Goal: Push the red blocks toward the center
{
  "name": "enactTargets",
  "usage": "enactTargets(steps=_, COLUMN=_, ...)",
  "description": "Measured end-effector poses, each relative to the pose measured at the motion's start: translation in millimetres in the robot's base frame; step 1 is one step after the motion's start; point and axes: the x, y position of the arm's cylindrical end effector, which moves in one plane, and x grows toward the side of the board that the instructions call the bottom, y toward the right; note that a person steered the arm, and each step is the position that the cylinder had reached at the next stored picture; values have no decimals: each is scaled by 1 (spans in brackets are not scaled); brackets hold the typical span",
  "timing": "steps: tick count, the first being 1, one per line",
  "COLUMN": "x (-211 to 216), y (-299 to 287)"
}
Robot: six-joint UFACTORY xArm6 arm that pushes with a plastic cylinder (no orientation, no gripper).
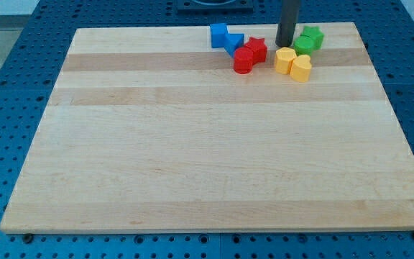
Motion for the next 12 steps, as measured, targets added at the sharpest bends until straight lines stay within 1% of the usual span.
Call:
enactTargets(steps=1, x=18, y=-30)
enactTargets(steps=2, x=69, y=-85)
enactTargets(steps=3, x=79, y=-83)
enactTargets(steps=4, x=58, y=-42)
enactTargets(steps=5, x=36, y=-55)
enactTargets(steps=6, x=43, y=-98)
enactTargets(steps=7, x=90, y=-124)
enactTargets(steps=8, x=120, y=-144)
enactTargets(steps=9, x=167, y=-91)
enactTargets(steps=10, x=195, y=39)
enactTargets(steps=11, x=168, y=83)
enactTargets(steps=12, x=126, y=130)
